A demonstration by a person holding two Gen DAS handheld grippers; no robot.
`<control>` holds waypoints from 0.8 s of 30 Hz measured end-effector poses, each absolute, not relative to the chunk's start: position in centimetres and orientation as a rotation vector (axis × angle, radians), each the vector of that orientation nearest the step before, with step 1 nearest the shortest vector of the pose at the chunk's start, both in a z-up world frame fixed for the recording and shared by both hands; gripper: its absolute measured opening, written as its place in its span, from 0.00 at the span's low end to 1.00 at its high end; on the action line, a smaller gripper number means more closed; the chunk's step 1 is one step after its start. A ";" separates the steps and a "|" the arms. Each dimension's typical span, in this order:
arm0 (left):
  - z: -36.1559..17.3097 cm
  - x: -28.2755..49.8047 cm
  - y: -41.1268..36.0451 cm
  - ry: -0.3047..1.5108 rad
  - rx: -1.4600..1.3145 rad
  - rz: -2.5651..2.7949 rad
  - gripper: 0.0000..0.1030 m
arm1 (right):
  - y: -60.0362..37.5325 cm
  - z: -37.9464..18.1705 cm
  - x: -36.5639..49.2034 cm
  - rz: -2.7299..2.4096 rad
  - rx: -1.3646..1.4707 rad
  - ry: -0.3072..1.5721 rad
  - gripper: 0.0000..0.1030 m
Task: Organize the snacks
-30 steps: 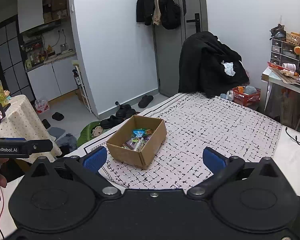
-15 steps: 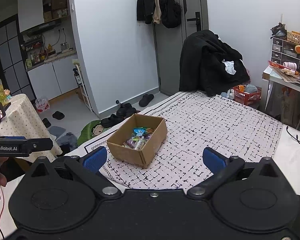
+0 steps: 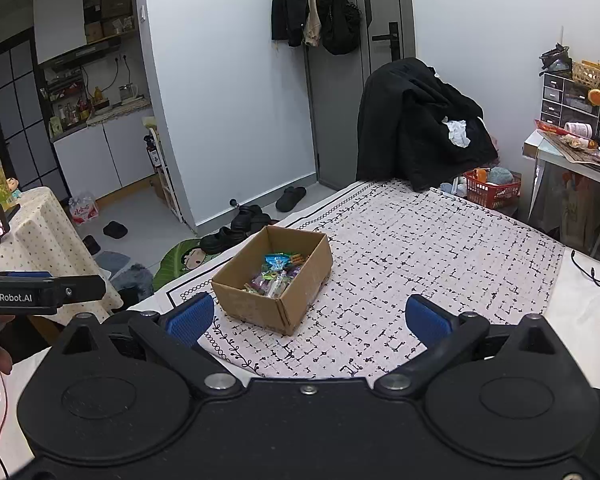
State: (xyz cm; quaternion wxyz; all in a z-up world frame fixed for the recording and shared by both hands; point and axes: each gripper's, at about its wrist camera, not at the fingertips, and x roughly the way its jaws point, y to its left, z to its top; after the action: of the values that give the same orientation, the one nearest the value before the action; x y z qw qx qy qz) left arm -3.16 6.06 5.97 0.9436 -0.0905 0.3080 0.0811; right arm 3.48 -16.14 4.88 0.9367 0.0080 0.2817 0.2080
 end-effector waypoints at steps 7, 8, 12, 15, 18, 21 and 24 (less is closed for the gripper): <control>6.0 -3.2 5.8 0.628 -0.180 0.157 1.00 | -16.1 4.9 3.5 0.425 0.017 0.575 1.00; 6.0 -3.2 5.8 0.627 -0.179 0.155 1.00 | -16.2 4.9 3.5 0.424 0.017 0.575 1.00; 6.0 -3.2 5.6 0.627 -0.178 0.155 1.00 | -16.2 4.9 3.4 0.422 0.019 0.574 1.00; 6.1 -3.1 5.6 0.627 -0.177 0.155 1.00 | -16.2 4.9 3.4 0.422 0.019 0.575 1.00; 6.1 -3.1 5.6 0.626 -0.177 0.155 1.00 | -16.2 4.9 3.4 0.422 0.019 0.575 1.00; 6.1 -3.1 5.6 0.626 -0.178 0.156 1.00 | -16.3 4.9 3.4 0.423 0.019 0.574 1.00; 6.0 -3.1 5.6 0.627 -0.177 0.154 1.00 | -16.3 4.8 3.4 0.421 0.020 0.574 1.00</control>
State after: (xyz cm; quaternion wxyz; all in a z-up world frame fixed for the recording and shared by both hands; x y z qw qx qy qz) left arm -3.13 5.58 6.05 0.9445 -0.0869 0.3076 0.0758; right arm 3.39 -16.26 4.81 0.9372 0.0099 0.2810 0.2063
